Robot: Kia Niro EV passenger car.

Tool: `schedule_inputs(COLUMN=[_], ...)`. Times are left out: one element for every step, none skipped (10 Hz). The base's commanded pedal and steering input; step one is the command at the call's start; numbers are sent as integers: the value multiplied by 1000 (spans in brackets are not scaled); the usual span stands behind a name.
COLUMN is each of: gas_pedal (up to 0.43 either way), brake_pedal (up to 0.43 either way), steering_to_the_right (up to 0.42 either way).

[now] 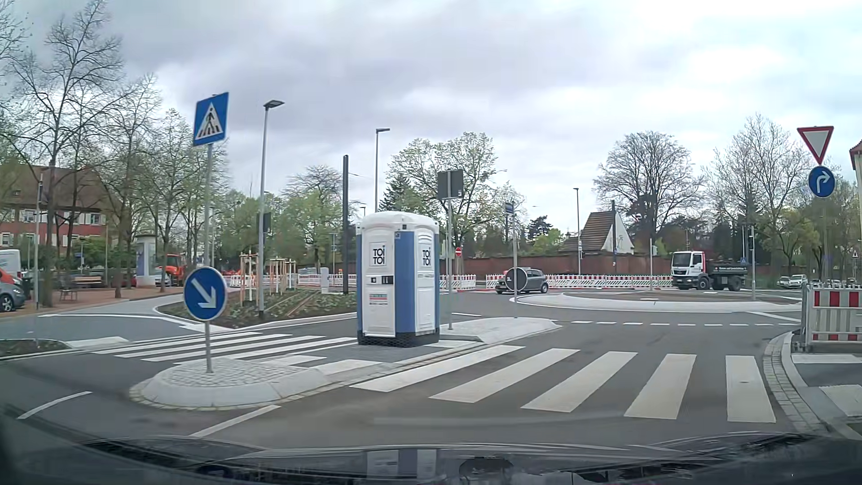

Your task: Follow the waypoints while adhering to traffic rules and regulations

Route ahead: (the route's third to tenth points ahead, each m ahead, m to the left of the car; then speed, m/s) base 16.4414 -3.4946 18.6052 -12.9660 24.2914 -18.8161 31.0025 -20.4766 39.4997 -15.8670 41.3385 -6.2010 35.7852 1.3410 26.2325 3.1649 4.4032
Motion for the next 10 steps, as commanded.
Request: schedule_inputs(gas_pedal=[0,0,0,0,0,0,0,0,0,0], brake_pedal=[37,43,43,43,49,49,49,49,55,61], steering_to_the_right=[212,213,214,214,214,214,214,215,216,216])
